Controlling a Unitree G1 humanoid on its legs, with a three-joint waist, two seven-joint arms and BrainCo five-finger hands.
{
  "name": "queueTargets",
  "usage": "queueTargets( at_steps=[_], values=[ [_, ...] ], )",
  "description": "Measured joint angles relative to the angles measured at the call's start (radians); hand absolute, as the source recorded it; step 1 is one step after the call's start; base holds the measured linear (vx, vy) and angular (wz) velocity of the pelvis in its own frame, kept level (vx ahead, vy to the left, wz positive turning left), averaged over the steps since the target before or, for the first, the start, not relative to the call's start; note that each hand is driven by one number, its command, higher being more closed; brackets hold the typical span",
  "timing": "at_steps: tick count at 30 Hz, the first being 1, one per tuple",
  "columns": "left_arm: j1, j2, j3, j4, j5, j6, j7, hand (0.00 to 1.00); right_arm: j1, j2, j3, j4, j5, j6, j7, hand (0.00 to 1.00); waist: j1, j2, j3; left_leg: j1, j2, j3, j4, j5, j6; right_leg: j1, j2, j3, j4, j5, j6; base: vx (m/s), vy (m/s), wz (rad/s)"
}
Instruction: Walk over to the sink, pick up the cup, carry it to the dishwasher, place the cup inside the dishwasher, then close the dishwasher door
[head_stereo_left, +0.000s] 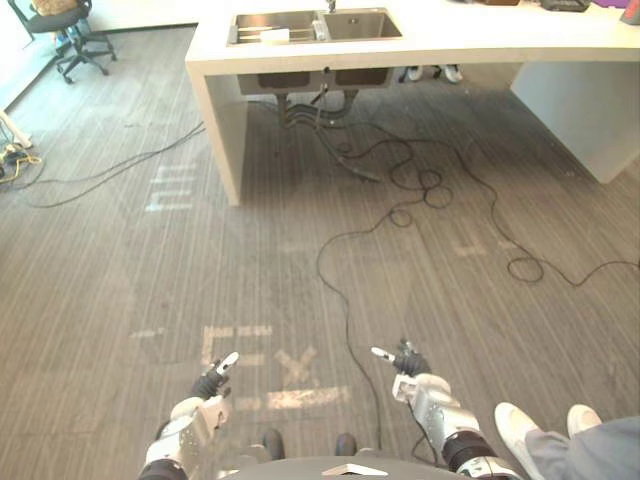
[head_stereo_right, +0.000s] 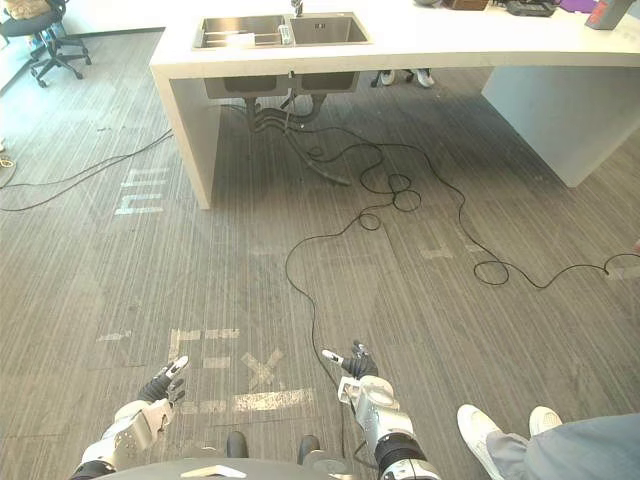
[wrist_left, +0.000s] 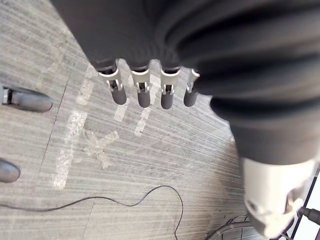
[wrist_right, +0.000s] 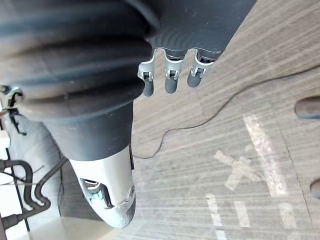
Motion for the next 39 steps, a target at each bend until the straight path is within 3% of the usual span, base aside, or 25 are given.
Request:
queueTargets(
  at_steps=[2, 4, 13, 18, 22, 25, 29, 39],
  values=[
    [0.011, 0.0, -0.003, 0.0, 0.051, 0.001, 0.036, 0.0, 0.013, -0.006, 0.02, 0.002, -0.193, 0.001, 0.002, 0.0, 0.0, -0.004, 0.006, -0.001, 0.0, -0.002, -0.007, 0.005, 0.007, -0.003, 0.0, -0.008, -0.001, -0.001, -0.003, -0.05, 0.005, 0.05],
    [0.015, 0.0, -0.006, 0.0, 0.083, 0.003, 0.05, 0.0, 0.014, -0.012, 0.021, 0.003, -0.264, 0.001, 0.004, 0.0, 0.0, -0.008, 0.007, -0.001, -0.002, -0.013, -0.018, 0.013, 0.014, -0.003, -0.002, -0.028, -0.005, -0.001, -0.003, -0.04, 0.008, 0.13],
    [0.014, 0.0, -0.035, 0.0, 0.332, 0.039, 0.148, 0.0, 0.016, -0.027, 0.067, 0.016, -0.234, -0.025, 0.042, 0.0, 0.011, -0.016, 0.011, 0.0, -0.013, -0.037, -0.02, 0.02, 0.025, 0.014, -0.01, -0.053, -0.006, 0.005, -0.009, 0.02, 0.022, 0.09],
    [0.056, 0.0, -0.028, 0.008, 0.432, 0.06, 0.209, 0.0, 0.022, 0.012, 0.069, 0.067, -0.037, -0.035, 0.071, 0.0, 0.022, -0.018, 0.011, 0.032, -0.01, -0.006, -0.02, 0.01, 0.021, 0.033, -0.008, -0.021, -0.006, 0.005, -0.009, 0.01, 0.022, -0.17],
    [0.099, -0.011, 0.016, 0.038, 0.429, 0.043, 0.22, 0.0, 0.054, 0.025, 0.065, 0.103, -0.021, -0.037, 0.076, 0.0, 0.021, -0.021, 0.013, 0.052, -0.009, 0.014, -0.022, 0.003, 0.019, 0.041, -0.008, -0.001, -0.003, 0.005, -0.009, -0.04, 0.017, -0.17],
    [0.116, -0.02, 0.044, 0.055, 0.353, 0.034, 0.225, 0.0, 0.087, 0.032, 0.062, 0.138, -0.016, -0.038, 0.097, 0.0, 0.022, -0.029, 0.018, 0.051, -0.01, 0.013, -0.026, 0.005, 0.022, 0.041, -0.008, -0.001, -0.002, 0.004, -0.007, -0.05, 0.009, 0.02],
    [0.131, -0.023, 0.048, 0.062, 0.235, 0.036, 0.14, 0.0, 0.123, 0.053, 0.057, 0.14, 0.026, -0.04, 0.13, 0.0, 0.022, -0.029, 0.017, 0.05, -0.011, 0.01, -0.026, 0.005, 0.021, 0.04, -0.009, -0.004, -0.003, 0.003, -0.003, -0.04, 0.01, 0.02],
    [0.132, -0.018, 0.047, 0.09, 0.157, 0.001, 0.105, 0.0, 0.133, 0.065, -0.007, 0.171, 0.076, -0.074, 0.129, 0.0, 0.022, -0.035, 0.018, 0.043, -0.019, -0.001, -0.026, 0.0, 0.029, 0.038, -0.016, -0.015, -0.005, 0.001, 0.005, 0.0, 0.014, 0.02]
  ],
)
